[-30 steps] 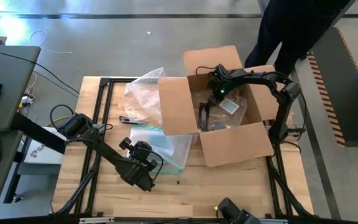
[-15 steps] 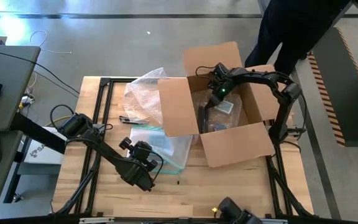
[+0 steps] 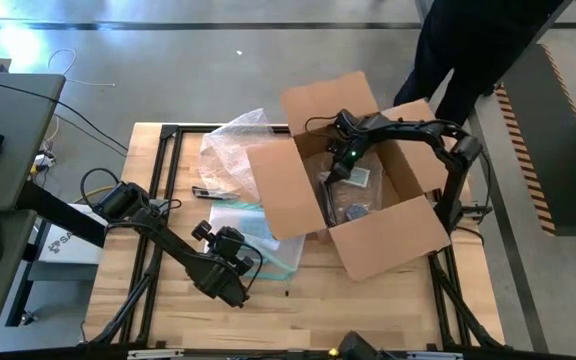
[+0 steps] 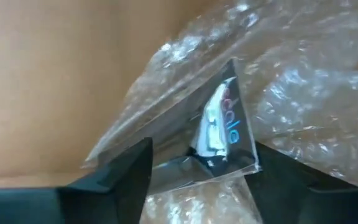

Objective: Unpack boxes
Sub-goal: Put the black pens pack into the white zip bag

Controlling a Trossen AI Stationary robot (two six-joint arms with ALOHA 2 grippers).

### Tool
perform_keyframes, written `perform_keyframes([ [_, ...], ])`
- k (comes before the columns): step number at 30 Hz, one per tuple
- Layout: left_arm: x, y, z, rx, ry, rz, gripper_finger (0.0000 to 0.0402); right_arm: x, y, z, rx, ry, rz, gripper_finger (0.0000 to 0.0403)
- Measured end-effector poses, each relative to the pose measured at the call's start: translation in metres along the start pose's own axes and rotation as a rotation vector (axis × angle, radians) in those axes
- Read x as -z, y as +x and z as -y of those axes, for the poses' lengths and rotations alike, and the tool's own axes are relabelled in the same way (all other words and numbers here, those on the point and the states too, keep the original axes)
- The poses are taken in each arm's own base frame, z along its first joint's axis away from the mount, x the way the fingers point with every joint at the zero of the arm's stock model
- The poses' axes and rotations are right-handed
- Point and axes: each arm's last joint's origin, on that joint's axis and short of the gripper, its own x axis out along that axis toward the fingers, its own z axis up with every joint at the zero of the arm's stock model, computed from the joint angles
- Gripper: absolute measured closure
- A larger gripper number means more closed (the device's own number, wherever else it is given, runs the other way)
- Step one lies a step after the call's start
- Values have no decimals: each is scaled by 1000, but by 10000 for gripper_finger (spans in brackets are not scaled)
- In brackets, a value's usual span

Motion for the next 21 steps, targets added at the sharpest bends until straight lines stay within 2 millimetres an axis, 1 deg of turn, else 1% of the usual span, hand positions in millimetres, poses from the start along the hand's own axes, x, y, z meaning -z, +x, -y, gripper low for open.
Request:
perform_keyframes([
  [8,0,0,0,0,0,2,402,-6,18,-16,44,-54,-21,303],
  [12,0,0,0,0,0,1,402,-6,20,-18,82,-1,-31,380],
  [13,0,0,0,0,0,-1,402,-5,17,-18,86,13,-31,391],
  [16,0,0,0,0,0,-5,402,-6,5,-25,124,45,-11,394],
  [19,0,0,0,0,0,-6,402,-6,-16,-41,174,45,20,401],
  [21,0,0,0,0,0,-6,402,-6,-33,-54,218,51,44,401],
])
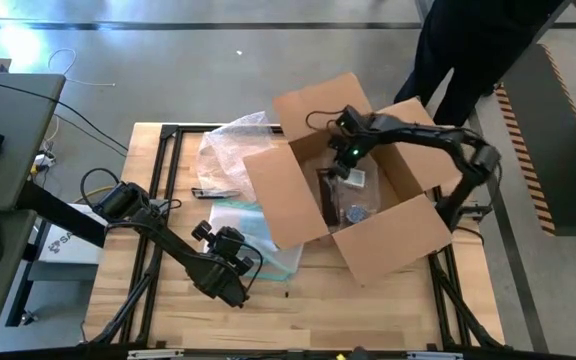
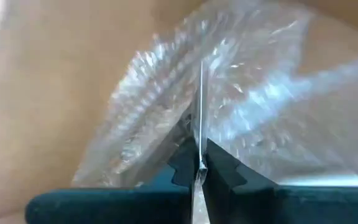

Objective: Unpack boxes
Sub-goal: Put the black pens pack into the white zip bag

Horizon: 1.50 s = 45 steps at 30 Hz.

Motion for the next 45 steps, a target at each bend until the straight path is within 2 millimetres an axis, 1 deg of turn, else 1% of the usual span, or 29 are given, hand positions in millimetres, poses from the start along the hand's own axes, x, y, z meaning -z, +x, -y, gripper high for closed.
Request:
perform_keyframes([
  [4,0,0,0,0,0,0,402,-2,-38,-22,120,-89,82,402],
  [7,0,0,0,0,0,0,402,-2,-63,-38,166,-180,168,403],
  [11,0,0,0,0,0,-3,402,0,-97,-59,221,-255,296,403],
  [16,1,0,0,1,-1,-24,402,10,-146,-103,207,-410,563,403],
  [19,2,-1,0,11,-5,-53,402,23,-161,-134,125,-478,662,403],
  [22,3,-7,0,60,-47,-94,402,37,-164,-166,3,-543,687,403],
  [25,7,-16,3,141,-103,-136,402,50,-153,-201,-107,-624,663,403],
  [28,12,-27,5,220,-165,-147,402,65,-131,-239,-163,-728,661,403],
  [32,18,-39,8,276,-223,-136,402,91,-90,-287,-242,-855,662,403],
  [36,18,-50,9,316,-318,-123,402,115,-44,-333,-244,-944,687,403],
  [38,16,-55,12,350,-368,-97,402,126,-18,-350,-221,-980,709,403],
  [40,13,-60,12,371,-395,-72,402,134,9,-362,-169,-1014,735,403],
  [42,10,-64,13,388,-412,-61,402,137,36,-371,-93,-1046,768,403],
  [45,4,-66,13,396,-431,-49,402,137,75,-377,45,-1126,773,403],
])
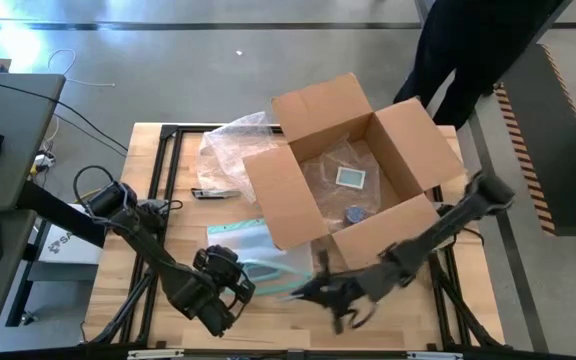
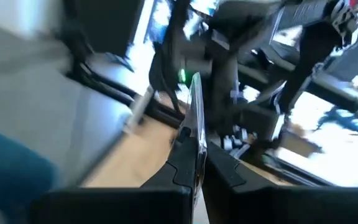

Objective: Unpack boxes
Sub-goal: Put the black pens pack into the white zip bag

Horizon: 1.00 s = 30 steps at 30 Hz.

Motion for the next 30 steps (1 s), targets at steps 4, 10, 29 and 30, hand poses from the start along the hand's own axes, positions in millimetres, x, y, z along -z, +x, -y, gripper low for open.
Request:
perform_keyframes([
  [4,-6,0,4,6,-19,7,402,23,38,-17,141,-188,-132,403],
  [10,-9,2,5,7,-18,7,402,52,79,-42,288,-528,-315,403],
  [29,-8,1,17,102,12,-85,402,115,124,-59,311,-648,-462,403],
  [30,-9,0,17,111,15,-101,402,114,127,-54,309,-627,-452,403],
])
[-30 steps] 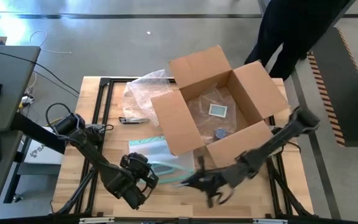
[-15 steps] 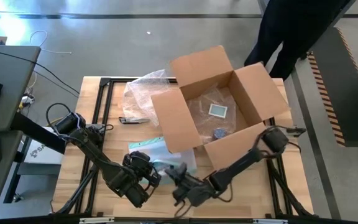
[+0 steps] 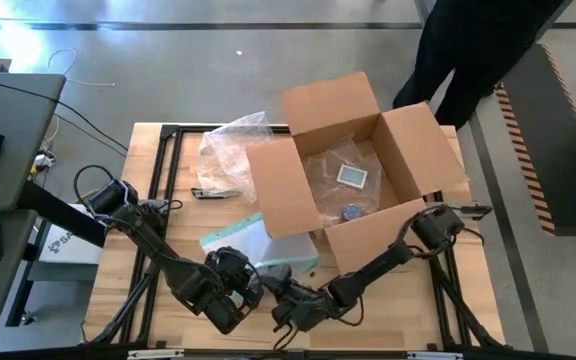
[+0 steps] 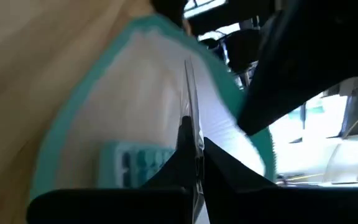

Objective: Unpack boxes
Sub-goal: Put the black pens pack into the white zip bag

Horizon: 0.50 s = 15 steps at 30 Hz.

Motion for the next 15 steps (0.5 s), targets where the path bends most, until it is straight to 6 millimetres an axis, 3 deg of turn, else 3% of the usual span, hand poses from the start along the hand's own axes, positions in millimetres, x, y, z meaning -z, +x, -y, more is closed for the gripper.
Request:
perform_keyframes([
  [7,-6,-8,0,38,17,-15,402,17,29,13,-195,29,145,403],
  [15,-9,-6,1,40,27,-6,402,33,52,25,-323,256,209,400],
])
